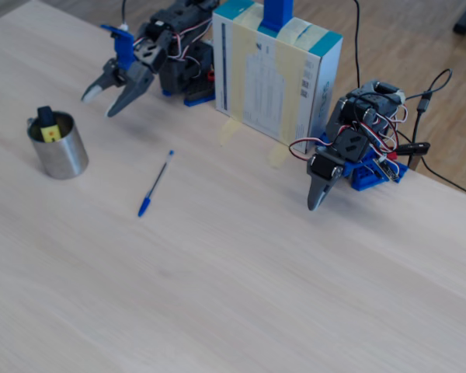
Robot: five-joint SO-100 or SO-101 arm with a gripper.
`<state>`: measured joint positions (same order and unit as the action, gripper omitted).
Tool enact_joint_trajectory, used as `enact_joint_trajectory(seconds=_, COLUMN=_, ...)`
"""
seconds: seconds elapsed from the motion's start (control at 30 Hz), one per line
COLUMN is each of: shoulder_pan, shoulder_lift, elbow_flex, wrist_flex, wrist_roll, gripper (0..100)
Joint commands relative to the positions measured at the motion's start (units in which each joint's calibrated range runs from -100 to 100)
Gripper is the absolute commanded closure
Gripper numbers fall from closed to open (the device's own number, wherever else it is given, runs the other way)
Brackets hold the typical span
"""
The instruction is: Grab the yellow pen and put it in the silver cup.
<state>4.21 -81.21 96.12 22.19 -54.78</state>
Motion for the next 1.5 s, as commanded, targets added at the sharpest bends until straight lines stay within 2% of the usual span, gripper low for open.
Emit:
enact_joint_trajectory(seconds=0.0, shoulder_pan=-0.54, shoulder_lift=-3.00, elbow_flex=1.16, wrist_flex=2.90, wrist_roll=-0.20, gripper=67)
enact_joint_trajectory(seconds=0.23, shoulder_pan=-1.59, shoulder_lift=-10.23, elbow_flex=3.88, wrist_flex=12.43, wrist_roll=-0.14, gripper=67)
enact_joint_trajectory(seconds=0.47, shoulder_pan=-1.68, shoulder_lift=-16.72, elbow_flex=3.70, wrist_flex=33.36, wrist_roll=-0.04, gripper=67)
enact_joint_trajectory(seconds=0.87, shoulder_pan=-2.55, shoulder_lift=-16.55, elbow_flex=3.70, wrist_flex=53.01, wrist_roll=-0.25, gripper=67)
enact_joint_trajectory(seconds=1.0, shoulder_pan=-4.03, shoulder_lift=-16.55, elbow_flex=3.70, wrist_flex=53.10, wrist_roll=-0.09, gripper=69)
enact_joint_trajectory(seconds=1.3, shoulder_pan=-3.68, shoulder_lift=-16.55, elbow_flex=3.70, wrist_flex=53.10, wrist_roll=0.22, gripper=97)
enact_joint_trajectory(seconds=1.47, shoulder_pan=-3.60, shoulder_lift=-16.30, elbow_flex=3.70, wrist_flex=53.10, wrist_roll=0.27, gripper=96)
